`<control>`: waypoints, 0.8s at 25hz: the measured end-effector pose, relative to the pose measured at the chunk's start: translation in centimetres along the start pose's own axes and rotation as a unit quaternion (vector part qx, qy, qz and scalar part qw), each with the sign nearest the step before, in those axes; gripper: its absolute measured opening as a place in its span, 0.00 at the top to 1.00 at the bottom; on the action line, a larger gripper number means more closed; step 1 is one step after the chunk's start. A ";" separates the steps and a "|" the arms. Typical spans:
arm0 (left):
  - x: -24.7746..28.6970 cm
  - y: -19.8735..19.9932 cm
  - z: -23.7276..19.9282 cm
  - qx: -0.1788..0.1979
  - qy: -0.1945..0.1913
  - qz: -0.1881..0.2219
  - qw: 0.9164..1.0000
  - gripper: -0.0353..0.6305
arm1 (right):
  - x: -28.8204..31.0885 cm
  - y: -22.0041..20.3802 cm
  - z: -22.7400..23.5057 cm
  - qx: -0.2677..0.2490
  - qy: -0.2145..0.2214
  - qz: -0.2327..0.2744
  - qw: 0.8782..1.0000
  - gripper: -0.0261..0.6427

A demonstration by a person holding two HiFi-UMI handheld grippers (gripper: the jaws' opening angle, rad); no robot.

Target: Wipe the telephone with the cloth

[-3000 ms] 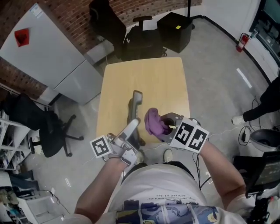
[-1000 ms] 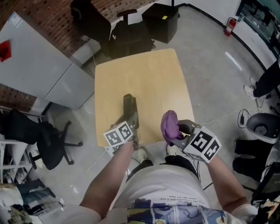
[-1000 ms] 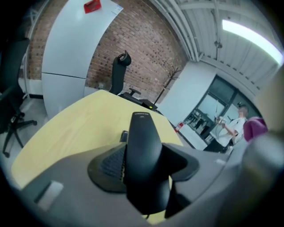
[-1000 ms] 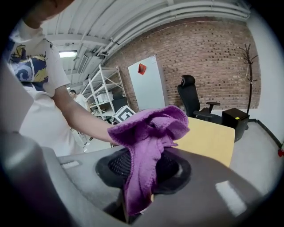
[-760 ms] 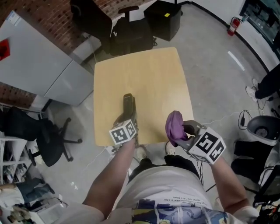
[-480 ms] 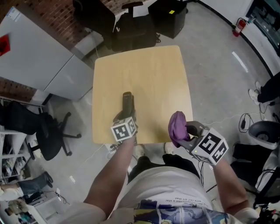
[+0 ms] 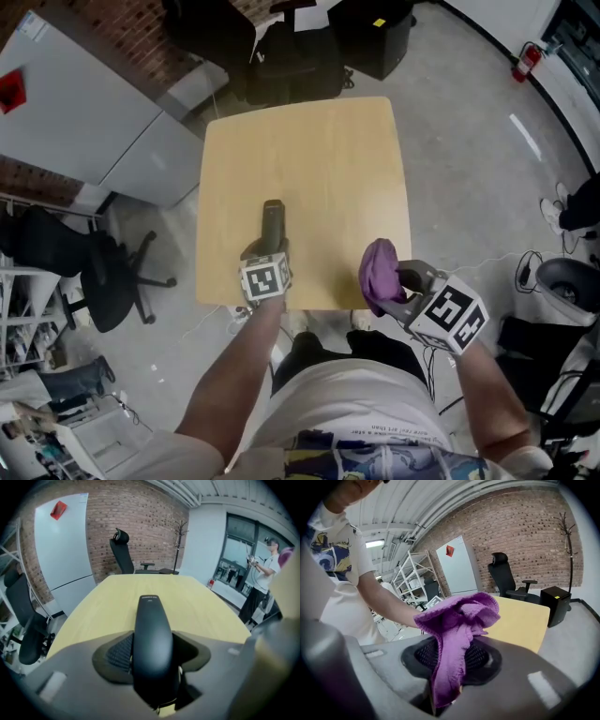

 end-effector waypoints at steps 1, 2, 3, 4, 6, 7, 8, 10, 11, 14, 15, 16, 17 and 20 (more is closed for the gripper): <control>-0.1 0.0 0.0 0.002 0.000 0.000 1.000 0.56 | 0.0 0.0 0.0 0.000 0.002 0.001 1.000 0.79; -0.2 0.1 0.1 0.005 0.000 -0.001 1.000 0.55 | 0.0 0.0 0.0 0.001 0.005 0.002 1.000 0.79; -0.3 0.1 0.2 0.007 -0.002 -0.003 1.000 0.54 | -0.1 0.0 0.0 0.002 0.007 0.003 1.000 0.79; -0.4 0.0 0.3 0.010 -0.003 -0.006 1.000 0.51 | -0.1 0.0 -0.1 0.003 0.009 0.005 1.000 0.79; -0.8 -0.1 0.3 0.010 -0.005 -0.011 1.000 0.43 | 0.0 0.1 0.0 0.004 0.014 0.010 1.000 0.79; -1.2 -0.3 0.3 0.010 -0.006 -0.012 1.000 0.40 | 0.1 0.1 0.0 0.005 0.017 0.012 1.000 0.79; -1.7 -0.4 0.4 0.012 -0.007 -0.011 1.000 0.39 | 0.1 0.0 0.1 0.005 0.019 0.014 1.000 0.79; -3.6 -0.9 0.5 0.022 -0.009 -0.005 1.000 0.38 | 0.3 -0.3 0.0 0.000 0.022 0.013 1.000 0.79; -4.9 -1.4 0.5 0.028 -0.010 -0.001 1.000 0.38 | 0.4 -0.4 -0.2 -0.008 0.024 0.012 1.000 0.79; -9.5 -3.2 0.4 0.037 -0.018 0.012 0.999 0.37 | 0.8 -0.8 -0.7 -0.029 0.030 0.008 0.999 0.79; -11.0 -3.7 0.4 0.035 -0.025 0.018 0.999 0.37 | 1.0 -0.9 -0.7 -0.032 0.031 0.007 0.999 0.79; -12.4 -4.3 0.3 0.030 -0.032 0.022 0.999 0.37 | 1.2 -1.0 -0.8 -0.034 0.030 0.006 0.999 0.79; -13.7 -5.0 0.2 0.024 -0.041 0.025 0.999 0.37 | 1.5 -1.0 -1.0 -0.034 0.028 0.007 0.999 0.79; -17.0 -7.0 0.2 0.009 -0.074 0.031 0.997 0.37 | 2.3 -0.7 -2.5 -0.028 0.025 0.017 0.999 0.79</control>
Point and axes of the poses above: the fingertips, and each gripper's own axes: x forward along the fingers, z to its right, y out of its top, the point moved 3 cm from there along -x, backward along the fingers, and after that the axes turned 3 degrees about x, right-handed, at the moved point
